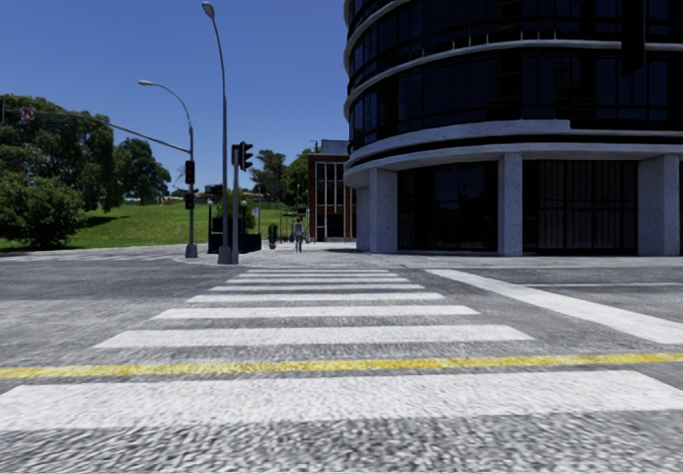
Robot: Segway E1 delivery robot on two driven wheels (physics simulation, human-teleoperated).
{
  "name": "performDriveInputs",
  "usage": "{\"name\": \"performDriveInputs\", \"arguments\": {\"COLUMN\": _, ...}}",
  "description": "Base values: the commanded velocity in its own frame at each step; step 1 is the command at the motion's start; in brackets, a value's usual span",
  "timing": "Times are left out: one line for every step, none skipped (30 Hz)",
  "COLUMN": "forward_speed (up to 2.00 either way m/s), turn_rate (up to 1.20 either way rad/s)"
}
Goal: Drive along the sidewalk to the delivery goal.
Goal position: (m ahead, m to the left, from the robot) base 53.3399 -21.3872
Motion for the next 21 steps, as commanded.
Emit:
{"name": "performDriveInputs", "arguments": {"forward_speed": 2.00, "turn_rate": 0.03}}
{"name": "performDriveInputs", "arguments": {"forward_speed": 2.00, "turn_rate": 0.24}}
{"name": "performDriveInputs", "arguments": {"forward_speed": 2.00, "turn_rate": 0.44}}
{"name": "performDriveInputs", "arguments": {"forward_speed": 2.00, "turn_rate": 0.44}}
{"name": "performDriveInputs", "arguments": {"forward_speed": 2.00, "turn_rate": 0.52}}
{"name": "performDriveInputs", "arguments": {"forward_speed": 2.00, "turn_rate": 0.51}}
{"name": "performDriveInputs", "arguments": {"forward_speed": 2.00, "turn_rate": 0.30}}
{"name": "performDriveInputs", "arguments": {"forward_speed": 2.00, "turn_rate": 0.30}}
{"name": "performDriveInputs", "arguments": {"forward_speed": 2.00, "turn_rate": 0.04}}
{"name": "performDriveInputs", "arguments": {"forward_speed": 2.00, "turn_rate": 0.00}}
{"name": "performDriveInputs", "arguments": {"forward_speed": 2.00, "turn_rate": 0.00}}
{"name": "performDriveInputs", "arguments": {"forward_speed": 2.00, "turn_rate": 0.00}}
{"name": "performDriveInputs", "arguments": {"forward_speed": 2.00, "turn_rate": 0.00}}
{"name": "performDriveInputs", "arguments": {"forward_speed": 2.00, "turn_rate": 0.00}}
{"name": "performDriveInputs", "arguments": {"forward_speed": 2.00, "turn_rate": 0.00}}
{"name": "performDriveInputs", "arguments": {"forward_speed": 2.00, "turn_rate": 0.00}}
{"name": "performDriveInputs", "arguments": {"forward_speed": 2.00, "turn_rate": 0.00}}
{"name": "performDriveInputs", "arguments": {"forward_speed": 2.00, "turn_rate": 0.00}}
{"name": "performDriveInputs", "arguments": {"forward_speed": 2.00, "turn_rate": 0.00}}
{"name": "performDriveInputs", "arguments": {"forward_speed": 2.00, "turn_rate": 0.00}}
{"name": "performDriveInputs", "arguments": {"forward_speed": 2.00, "turn_rate": 0.00}}
